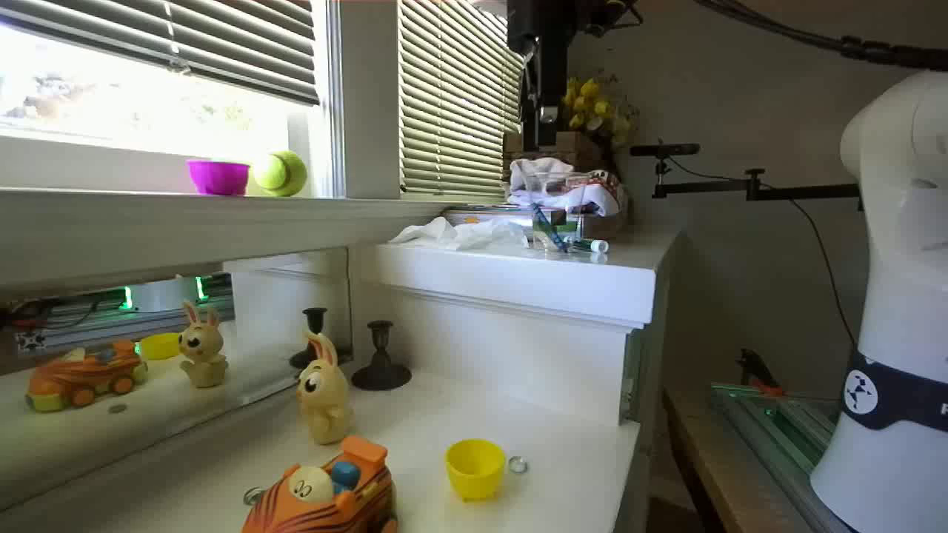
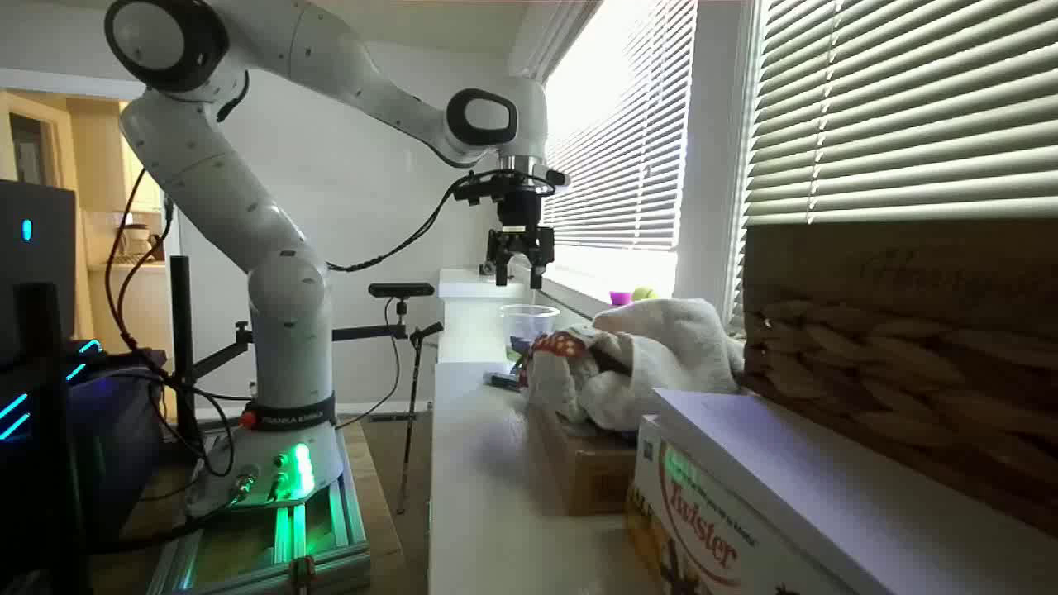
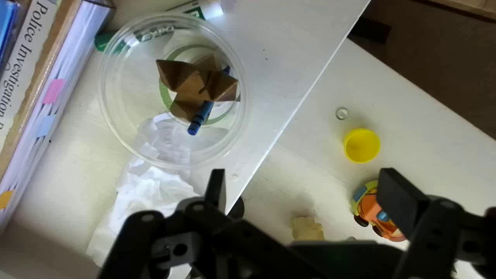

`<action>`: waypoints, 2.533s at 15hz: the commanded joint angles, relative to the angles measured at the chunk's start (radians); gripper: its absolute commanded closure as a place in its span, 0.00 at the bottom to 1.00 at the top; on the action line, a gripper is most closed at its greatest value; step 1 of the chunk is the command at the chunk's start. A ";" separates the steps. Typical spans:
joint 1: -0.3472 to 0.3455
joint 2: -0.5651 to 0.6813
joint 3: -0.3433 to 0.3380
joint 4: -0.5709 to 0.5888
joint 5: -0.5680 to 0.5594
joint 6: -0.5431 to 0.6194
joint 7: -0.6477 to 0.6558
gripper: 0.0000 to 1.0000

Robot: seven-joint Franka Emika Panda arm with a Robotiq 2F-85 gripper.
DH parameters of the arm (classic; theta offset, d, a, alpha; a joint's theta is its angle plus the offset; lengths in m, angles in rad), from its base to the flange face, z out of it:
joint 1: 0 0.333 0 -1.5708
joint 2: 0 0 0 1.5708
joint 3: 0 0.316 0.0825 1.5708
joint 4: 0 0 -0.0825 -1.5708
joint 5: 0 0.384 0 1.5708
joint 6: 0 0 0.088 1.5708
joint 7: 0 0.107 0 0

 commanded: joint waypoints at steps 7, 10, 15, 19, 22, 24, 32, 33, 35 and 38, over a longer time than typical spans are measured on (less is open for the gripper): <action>0.006 0.005 0.000 0.000 0.004 0.026 0.018 0.00; 0.019 0.037 0.019 0.019 0.024 0.134 0.069 0.00; 0.051 0.136 0.066 0.103 0.058 0.334 0.156 0.00; 0.045 0.233 0.095 0.221 0.040 0.467 0.202 0.00; 0.038 0.299 0.111 0.317 0.023 0.548 0.219 0.00; 0.035 0.330 0.128 0.375 0.007 0.596 0.234 0.00; -0.048 0.421 0.244 0.552 -0.186 0.743 0.569 0.00; -0.068 0.430 0.260 0.562 -0.243 0.780 0.634 0.00; -0.094 0.446 0.283 0.580 -0.328 0.791 0.729 0.00; -0.102 0.467 0.295 0.582 -0.377 0.803 0.812 0.00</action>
